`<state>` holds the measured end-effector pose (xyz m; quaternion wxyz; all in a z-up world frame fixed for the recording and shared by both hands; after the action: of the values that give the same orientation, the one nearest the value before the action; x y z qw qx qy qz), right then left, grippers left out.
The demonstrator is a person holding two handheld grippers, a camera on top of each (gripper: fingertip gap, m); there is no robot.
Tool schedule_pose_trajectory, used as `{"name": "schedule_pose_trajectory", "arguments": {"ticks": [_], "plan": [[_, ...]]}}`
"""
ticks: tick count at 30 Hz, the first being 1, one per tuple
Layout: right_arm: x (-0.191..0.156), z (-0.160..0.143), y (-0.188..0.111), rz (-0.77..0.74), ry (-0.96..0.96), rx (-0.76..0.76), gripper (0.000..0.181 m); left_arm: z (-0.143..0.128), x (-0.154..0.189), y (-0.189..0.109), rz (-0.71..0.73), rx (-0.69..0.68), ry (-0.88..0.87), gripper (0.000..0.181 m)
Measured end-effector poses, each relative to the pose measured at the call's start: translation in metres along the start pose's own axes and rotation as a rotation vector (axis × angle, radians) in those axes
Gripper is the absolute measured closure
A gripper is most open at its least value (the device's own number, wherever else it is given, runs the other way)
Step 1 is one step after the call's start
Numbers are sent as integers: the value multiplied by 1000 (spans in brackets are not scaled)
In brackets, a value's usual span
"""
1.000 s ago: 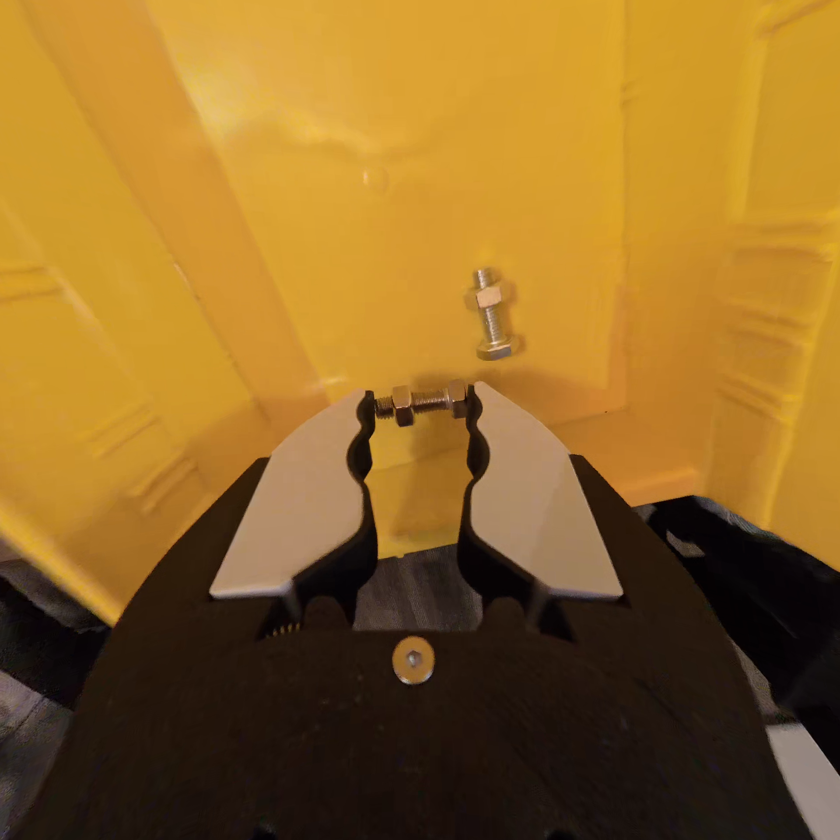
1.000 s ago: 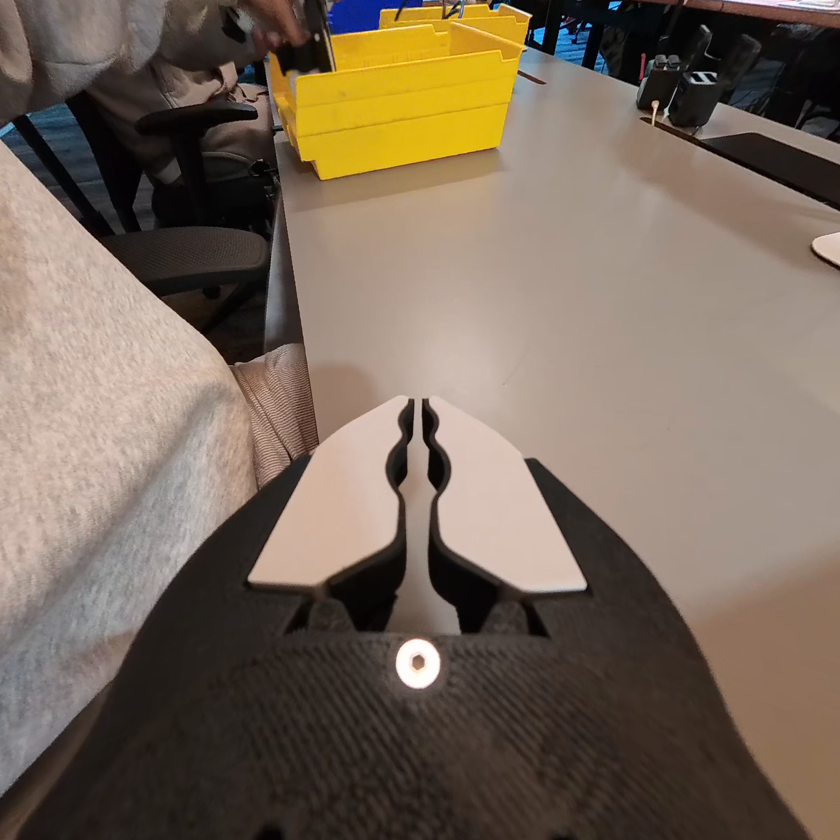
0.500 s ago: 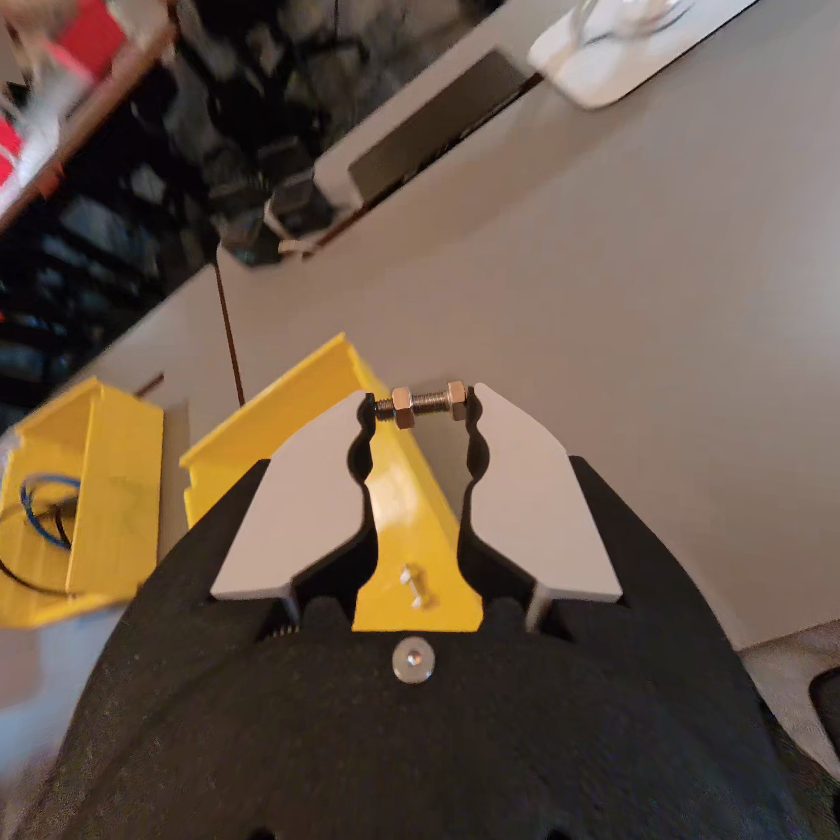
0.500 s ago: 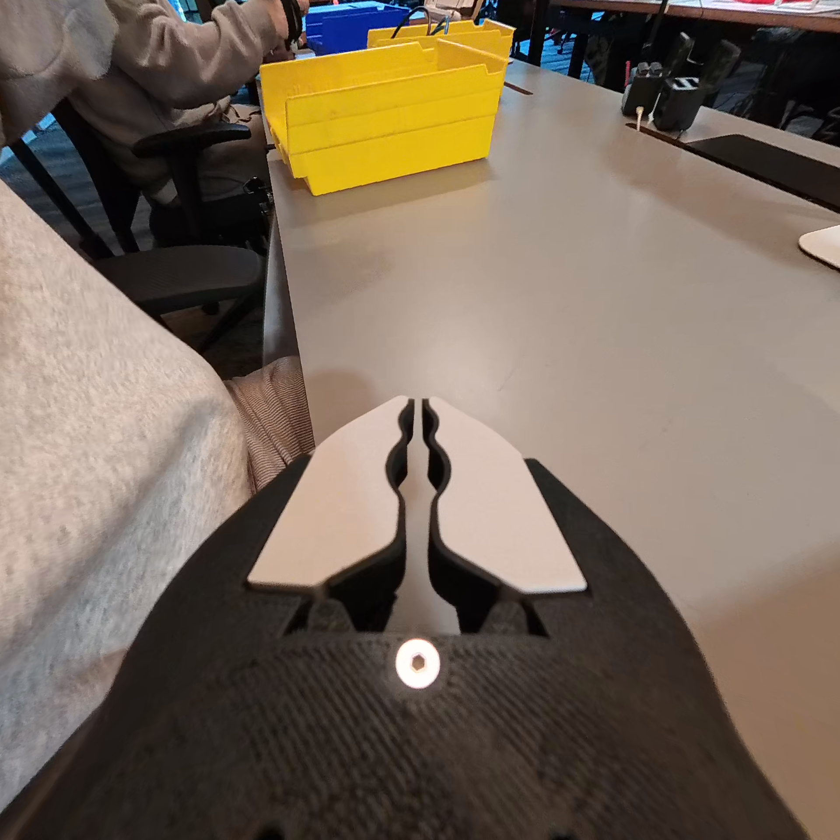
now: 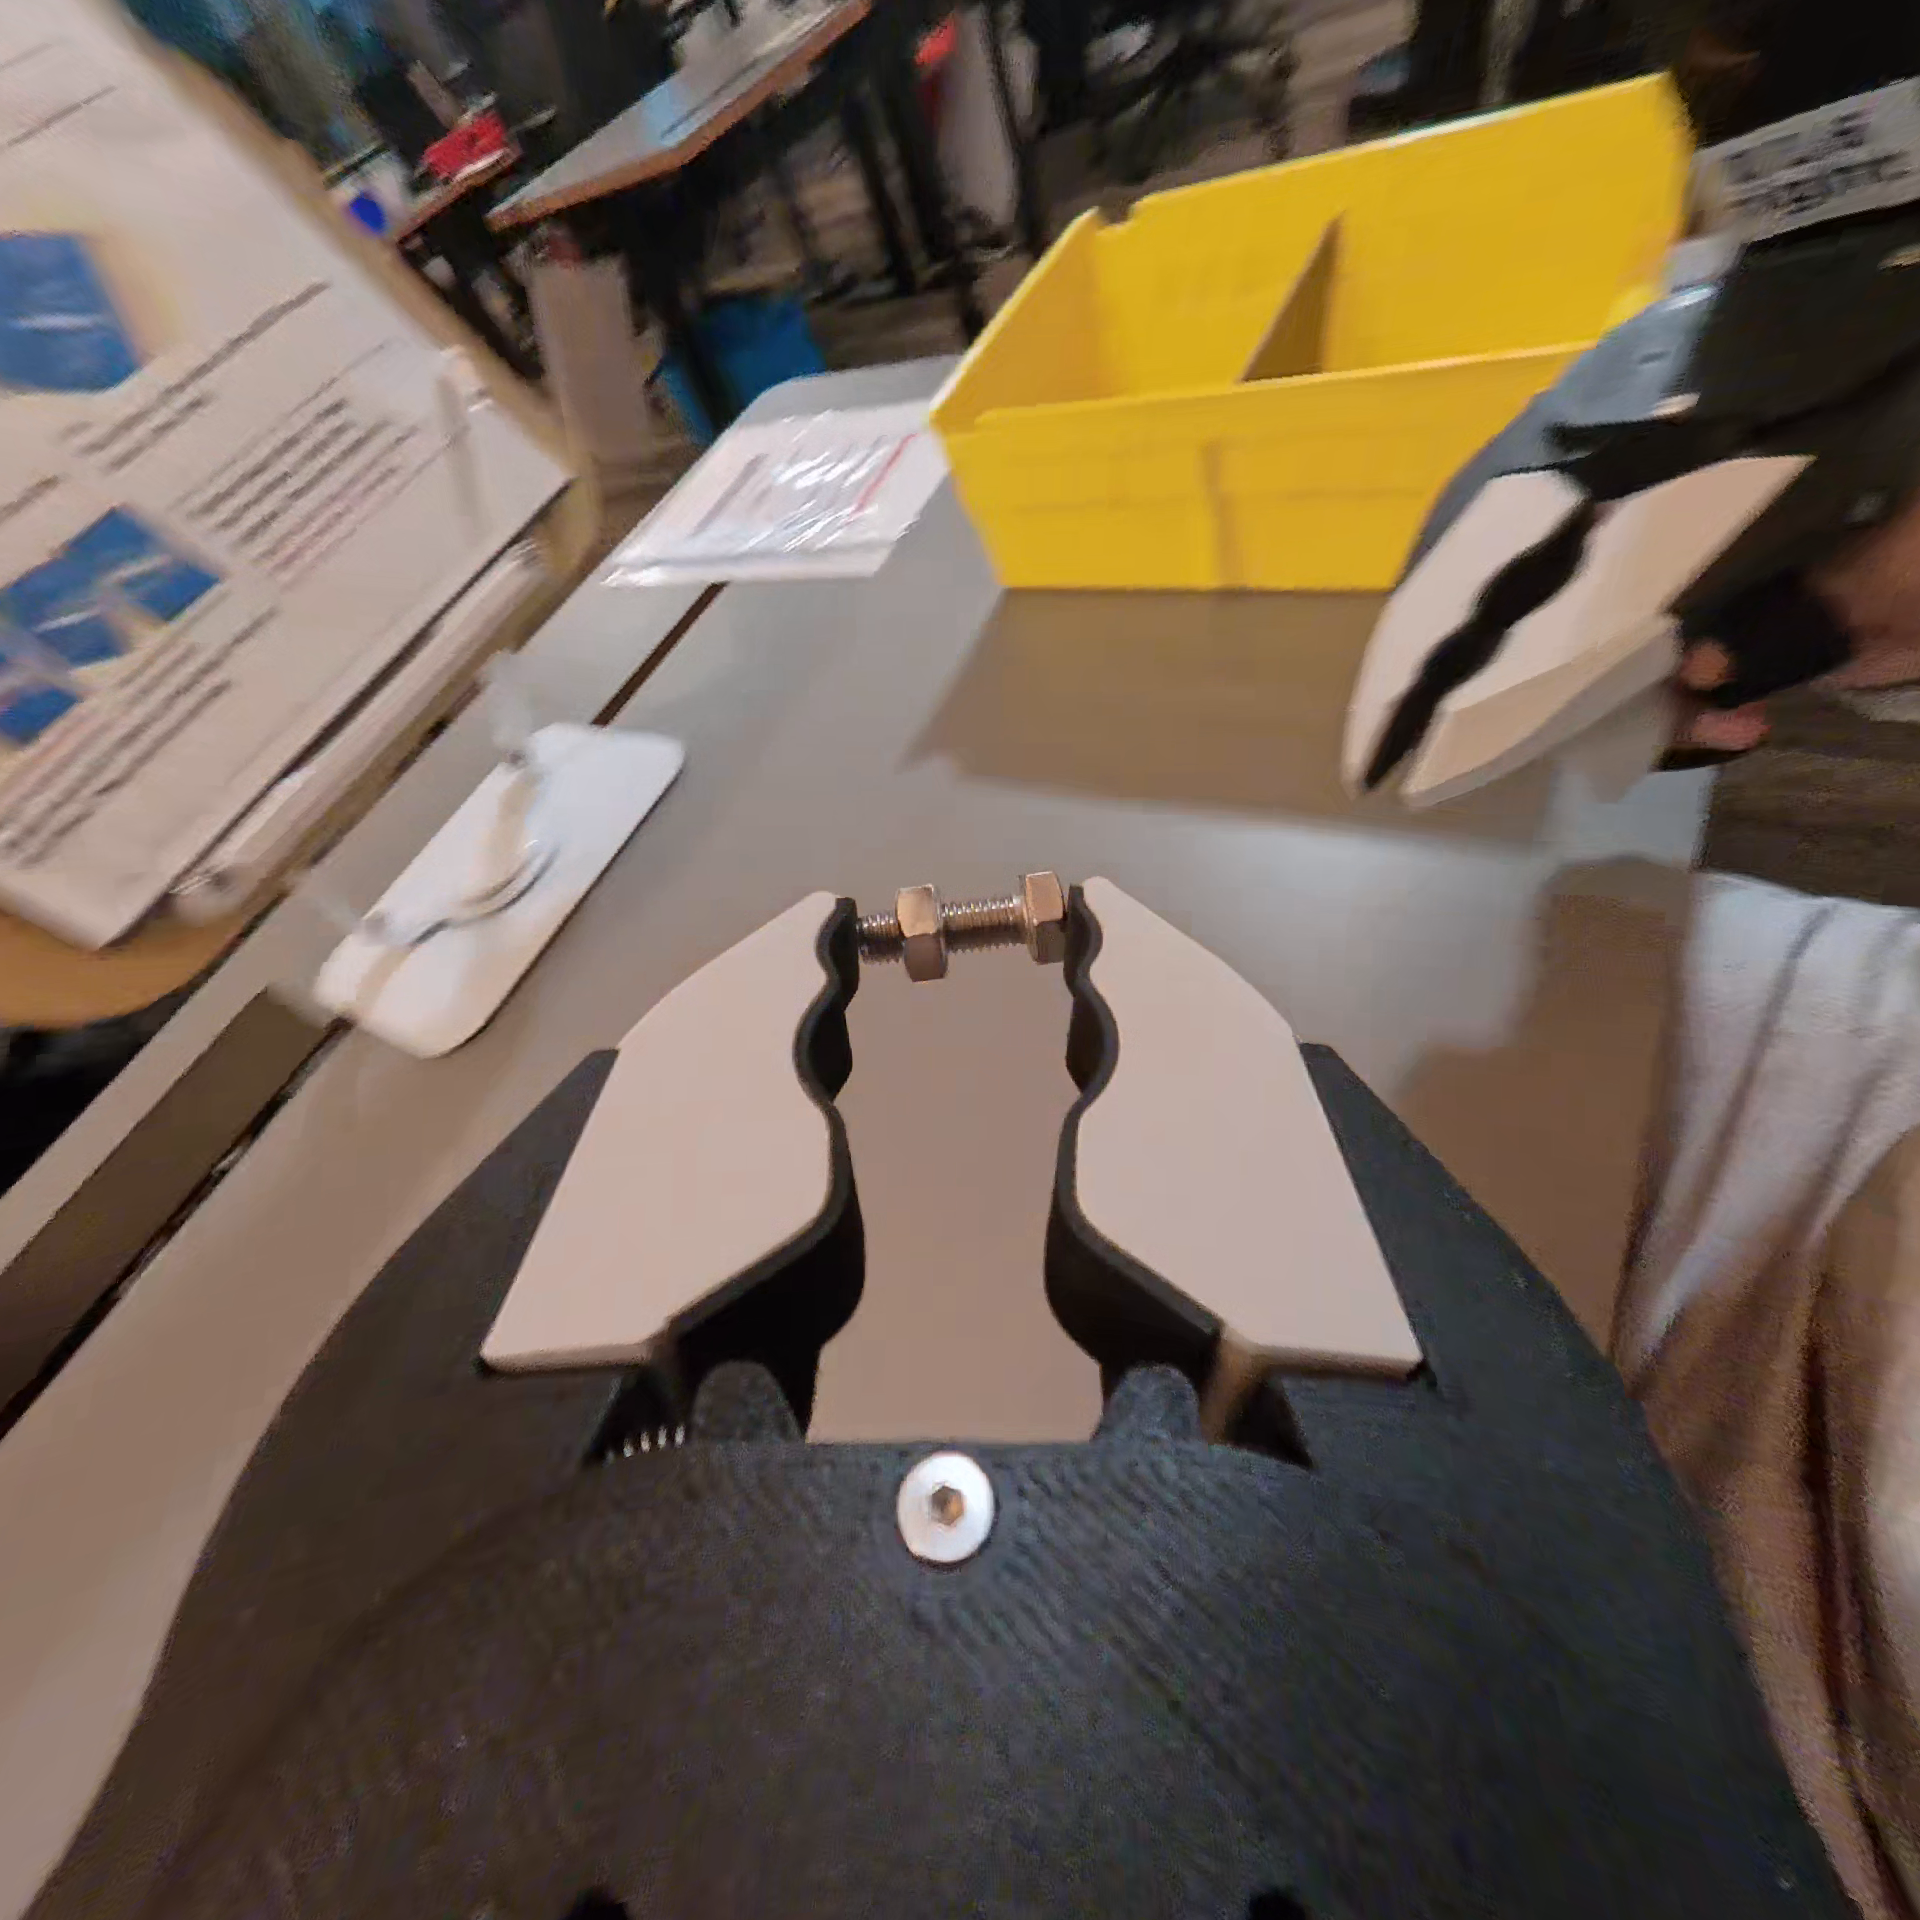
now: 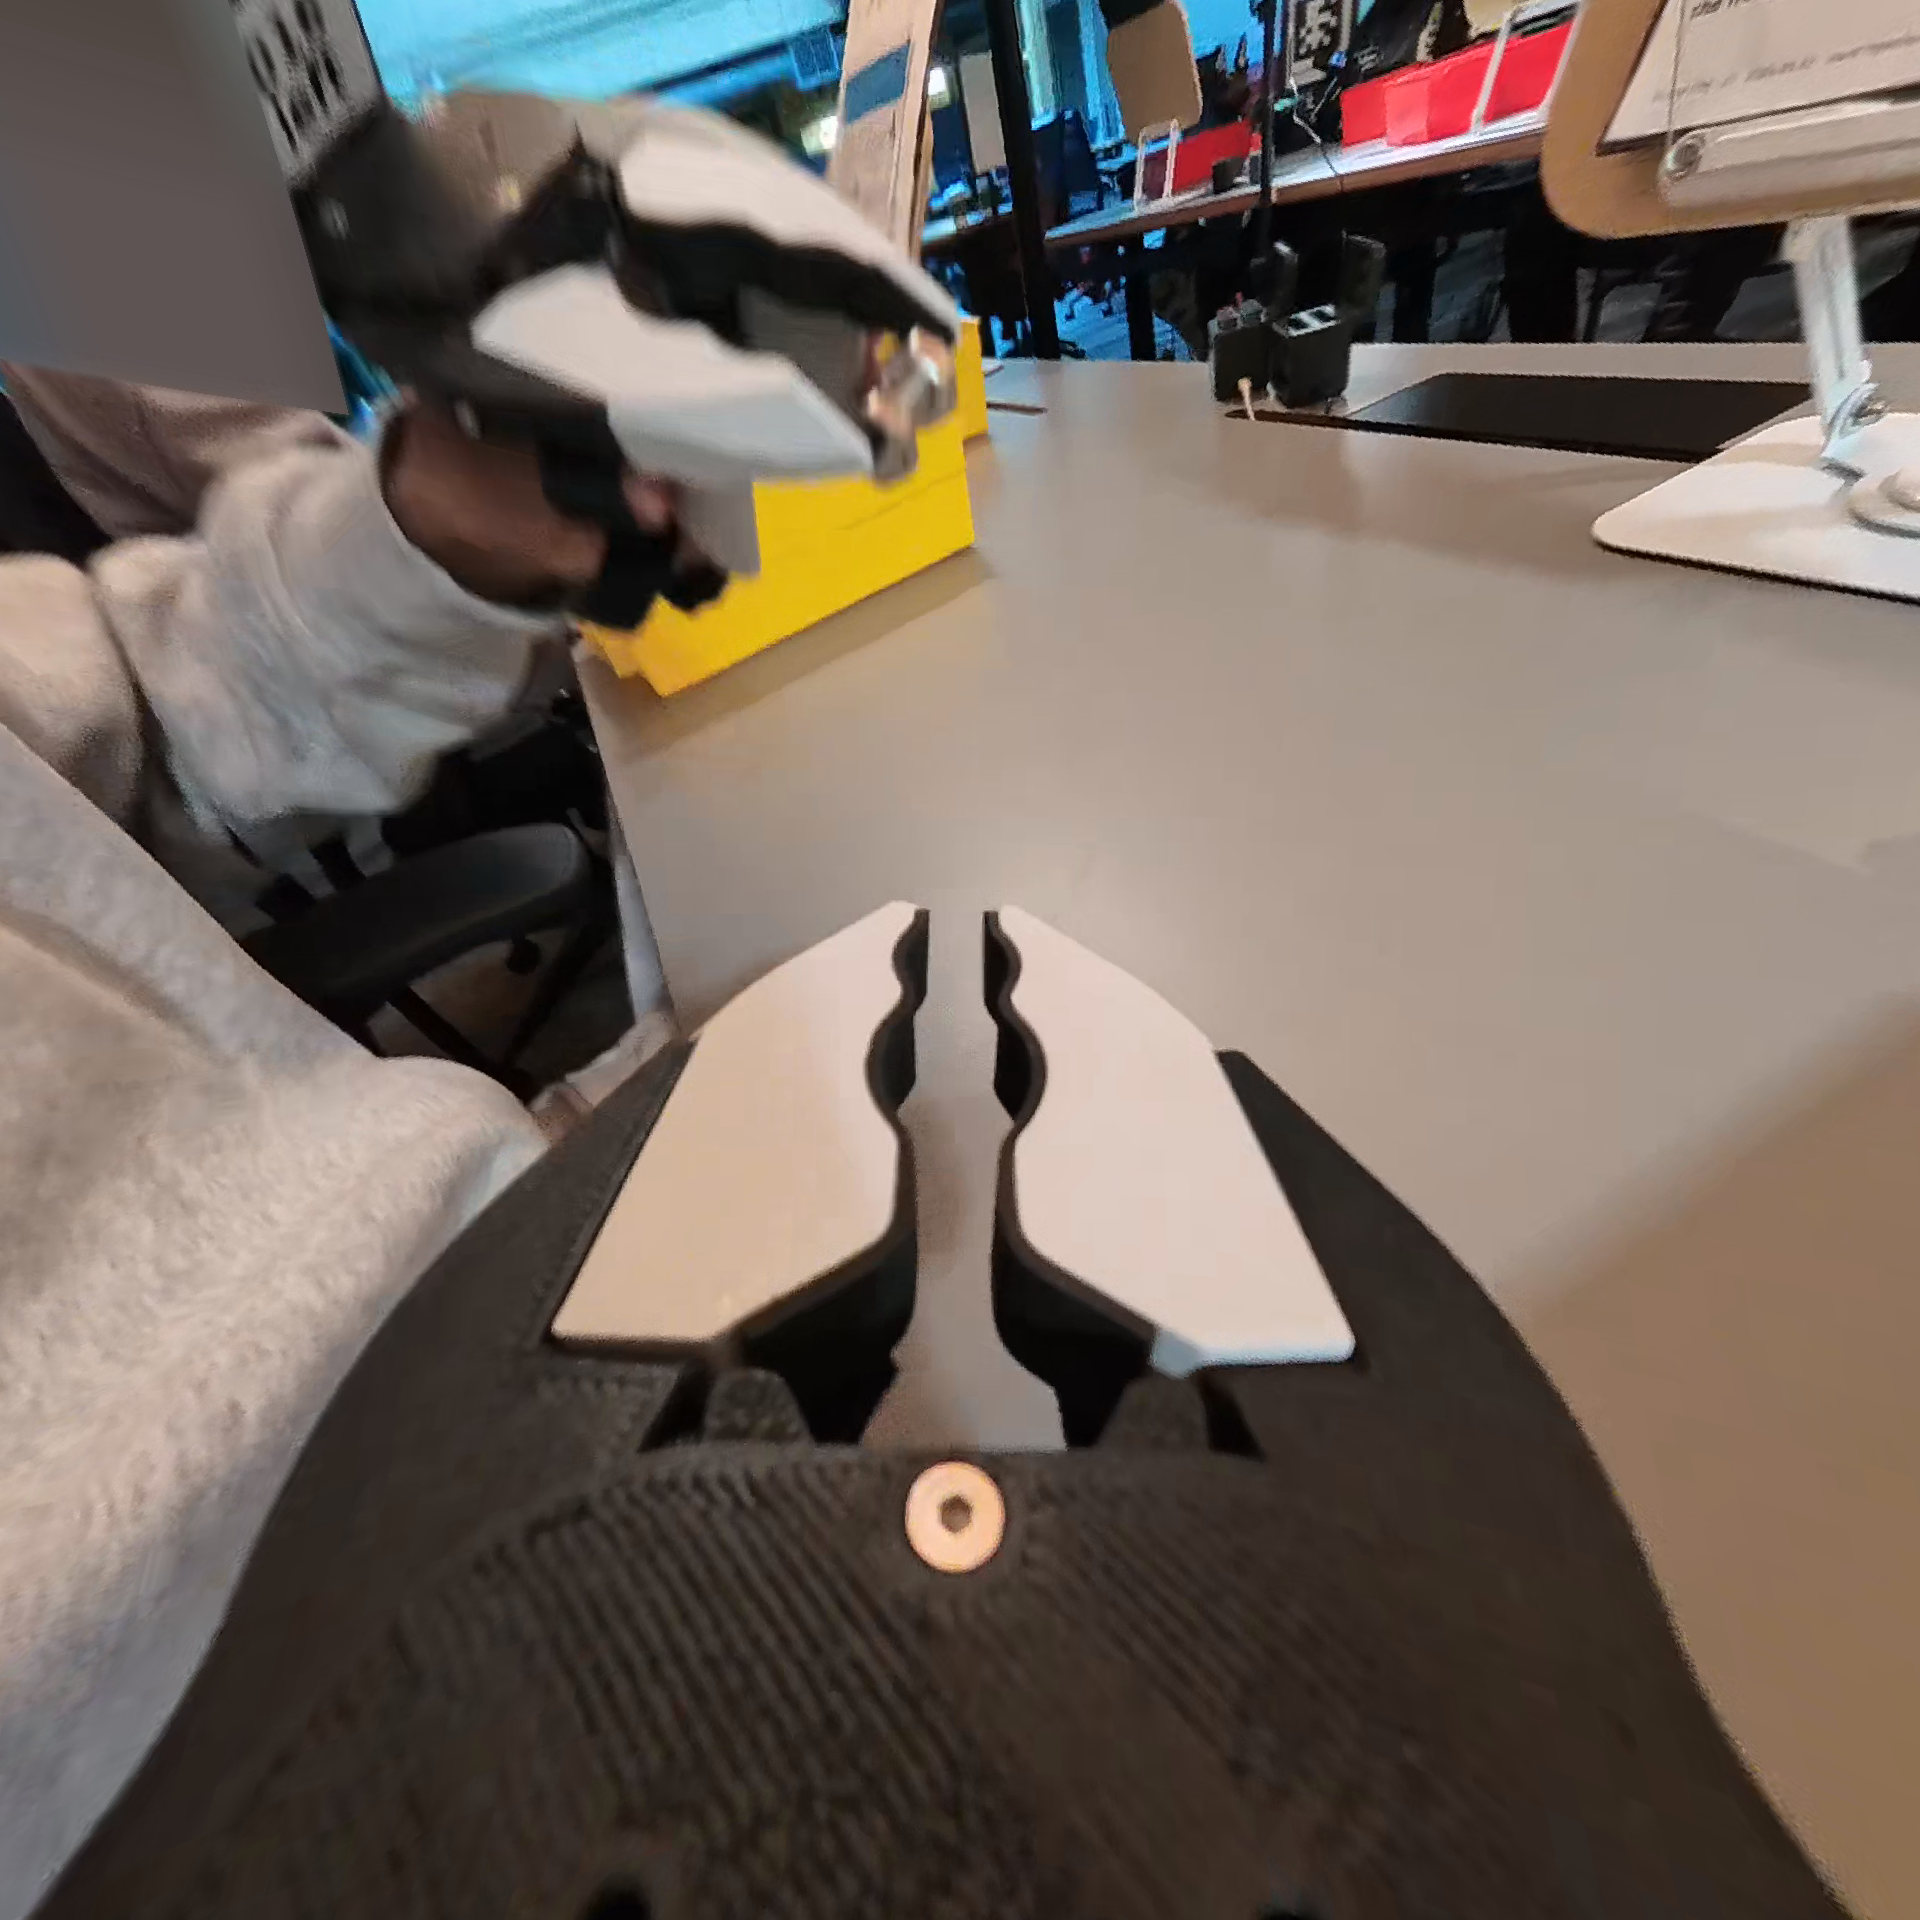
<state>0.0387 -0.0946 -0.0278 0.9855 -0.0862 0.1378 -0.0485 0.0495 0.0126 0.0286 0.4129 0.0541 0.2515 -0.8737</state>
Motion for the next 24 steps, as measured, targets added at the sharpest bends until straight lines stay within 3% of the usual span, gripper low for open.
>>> {"name": "schedule_pose_trajectory", "arguments": {"ticks": [1,6,13,24], "plan": [[-1,2,-2,23,39,14,171,2,14,12,-40,23,6,140],[3,11,-10,140,309,84,167,0,65,51,-192,75,0,140],[10,-4,-8,298,639,9,159,-9,93,63,-256,112,44,141],[-13,-24,4,471,759,-139,170,-15,113,63,-339,190,50,141]]}}
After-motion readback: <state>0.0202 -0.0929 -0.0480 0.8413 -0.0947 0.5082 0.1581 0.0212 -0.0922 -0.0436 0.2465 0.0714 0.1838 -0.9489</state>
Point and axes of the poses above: each gripper's, where its closed fingertips meet, y out along the fingers, z out of its top, x = y × z across the jaws, the point moved 1 cm from there along -y, back along the fingers, and after that the axes turned 3 degrees about -z, right-handed, at the moved point
